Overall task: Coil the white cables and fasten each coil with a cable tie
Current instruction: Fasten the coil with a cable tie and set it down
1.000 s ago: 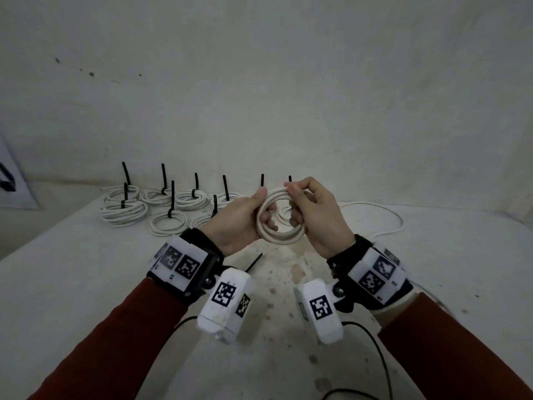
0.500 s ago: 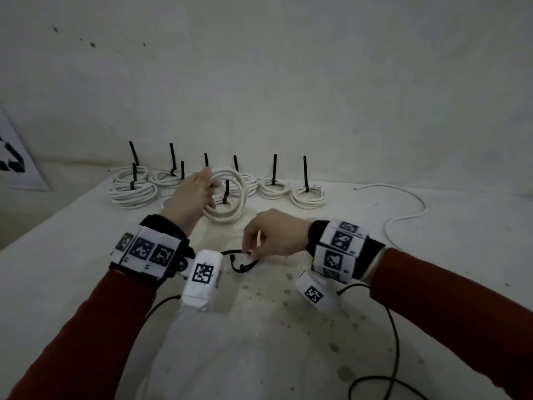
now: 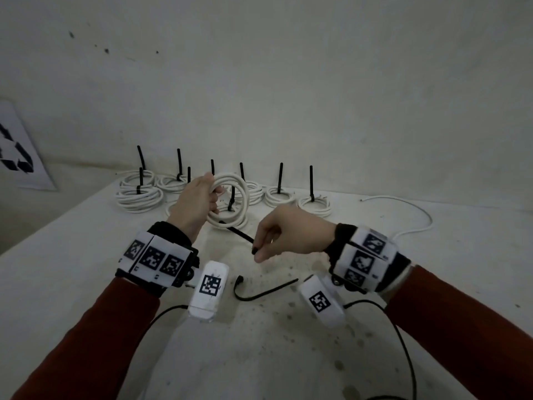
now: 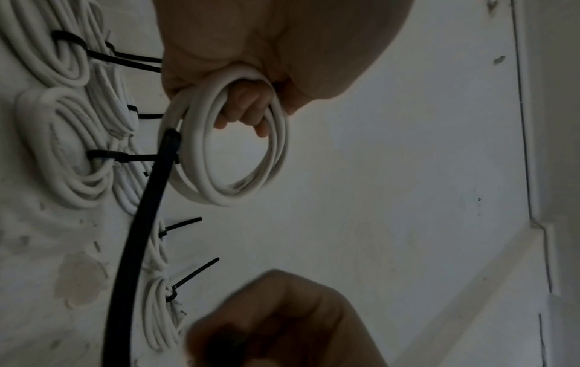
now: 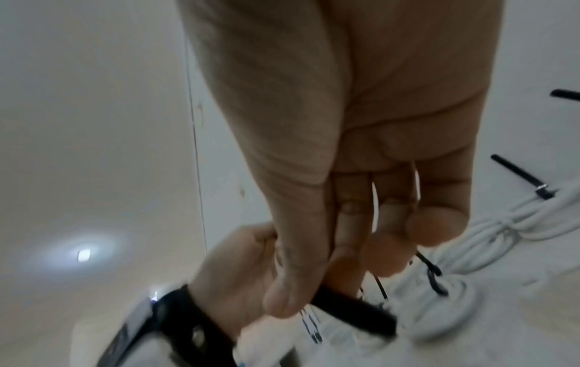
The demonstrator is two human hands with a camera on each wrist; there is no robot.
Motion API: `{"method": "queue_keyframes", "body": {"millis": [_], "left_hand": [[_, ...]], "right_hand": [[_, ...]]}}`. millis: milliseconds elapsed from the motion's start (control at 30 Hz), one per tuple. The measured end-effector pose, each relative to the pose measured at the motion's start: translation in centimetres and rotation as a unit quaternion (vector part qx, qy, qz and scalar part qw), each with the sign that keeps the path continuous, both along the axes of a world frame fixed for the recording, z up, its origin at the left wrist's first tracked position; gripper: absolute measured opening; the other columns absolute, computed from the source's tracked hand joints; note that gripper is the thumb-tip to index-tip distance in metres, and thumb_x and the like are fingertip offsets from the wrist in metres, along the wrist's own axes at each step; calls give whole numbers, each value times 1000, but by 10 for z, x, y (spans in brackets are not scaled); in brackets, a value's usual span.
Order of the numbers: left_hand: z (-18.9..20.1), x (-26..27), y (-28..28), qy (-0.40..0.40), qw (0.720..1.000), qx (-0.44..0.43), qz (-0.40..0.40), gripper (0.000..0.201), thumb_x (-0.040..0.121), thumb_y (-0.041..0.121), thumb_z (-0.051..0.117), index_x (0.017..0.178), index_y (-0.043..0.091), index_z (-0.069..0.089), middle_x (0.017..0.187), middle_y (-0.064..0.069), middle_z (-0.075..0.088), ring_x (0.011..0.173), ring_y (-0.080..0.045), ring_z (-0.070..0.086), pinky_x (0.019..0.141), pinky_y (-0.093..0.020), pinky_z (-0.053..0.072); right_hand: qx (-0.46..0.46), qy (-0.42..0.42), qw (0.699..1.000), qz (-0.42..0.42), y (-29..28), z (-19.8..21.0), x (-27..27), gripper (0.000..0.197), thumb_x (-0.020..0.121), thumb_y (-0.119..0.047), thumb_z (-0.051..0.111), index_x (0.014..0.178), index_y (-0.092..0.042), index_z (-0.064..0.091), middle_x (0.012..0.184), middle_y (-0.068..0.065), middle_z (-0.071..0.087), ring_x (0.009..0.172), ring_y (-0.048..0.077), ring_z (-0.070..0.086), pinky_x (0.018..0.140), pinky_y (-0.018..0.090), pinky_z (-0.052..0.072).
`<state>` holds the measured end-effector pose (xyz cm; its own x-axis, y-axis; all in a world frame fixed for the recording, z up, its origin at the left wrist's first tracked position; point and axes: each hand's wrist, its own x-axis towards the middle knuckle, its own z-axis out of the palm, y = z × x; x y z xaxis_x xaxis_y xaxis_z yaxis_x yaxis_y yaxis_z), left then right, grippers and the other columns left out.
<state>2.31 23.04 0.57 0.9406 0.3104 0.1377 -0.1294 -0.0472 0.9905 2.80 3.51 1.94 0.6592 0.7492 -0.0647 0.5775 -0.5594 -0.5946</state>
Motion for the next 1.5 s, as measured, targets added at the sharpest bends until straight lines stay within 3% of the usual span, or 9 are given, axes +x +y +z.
{"method": "queue_keyframes", "body": {"millis": [233,367,667,867,967,1100,1267,1367,1500], "left_hand": [[6,1,-16,-25,996,68,53,37,101,34,34,80,9,51,59,2,40,53,-15,37,61,-33,36],[11,4,-31,-54,988,120,81,33,100,36,35,73,18,43,66,0,43,64,-22,41,70,-39,38],[26,-18,-92,-140,980,141,20,34,100,33,36,70,18,40,64,2,44,62,-21,42,68,-49,42],[23,-25,-100,-117,986,121,-3,33,100,34,39,72,17,42,60,5,44,60,-17,42,69,-48,44],[21,-26,-103,-85,991,96,-40,30,99,32,41,77,14,48,58,5,45,55,-14,42,64,-40,41],[18,-28,-106,-69,984,82,-146,33,101,25,37,72,14,49,49,14,39,48,-5,35,54,-26,32],[19,-29,-103,-77,968,113,-210,32,101,31,39,74,20,52,50,15,39,48,-3,34,54,-22,32],[17,-33,-102,-77,957,173,-220,40,89,46,39,81,10,55,53,15,42,52,-7,38,60,-31,36],[17,-38,-106,-94,936,267,-208,41,98,41,36,92,7,58,62,9,44,60,-13,42,65,-44,42]], "right_hand": [[253,72,958,-114,-56,34,-20,27,73,-27,76,89,-5,72,75,16,71,57,14,58,60,24,49],[336,114,927,-120,-74,51,-31,29,67,-26,73,85,-3,72,67,11,69,55,16,61,60,23,53],[340,115,920,-160,-61,42,-30,18,73,-17,77,82,-3,70,67,14,71,56,19,66,60,27,56],[393,-5,905,-160,-65,42,-30,20,68,-10,82,79,-2,68,66,8,72,54,23,66,53,29,54],[368,-92,909,-173,-68,42,-28,18,64,-20,86,73,-13,72,73,-3,71,48,16,55,52,25,45],[365,-129,901,-197,-70,36,-21,18,57,-42,84,67,-35,71,85,-8,62,69,17,56,63,32,47],[411,-30,888,-203,-72,34,-16,11,63,-33,79,70,-28,72,94,0,68,88,17,67,81,31,53],[436,77,876,-193,-70,33,-16,9,73,-15,74,78,-11,69,77,1,70,71,12,66,72,20,51],[470,181,841,-197,-69,33,-17,23,71,-18,68,87,-1,64,90,18,66,70,19,61,64,21,53]]}}
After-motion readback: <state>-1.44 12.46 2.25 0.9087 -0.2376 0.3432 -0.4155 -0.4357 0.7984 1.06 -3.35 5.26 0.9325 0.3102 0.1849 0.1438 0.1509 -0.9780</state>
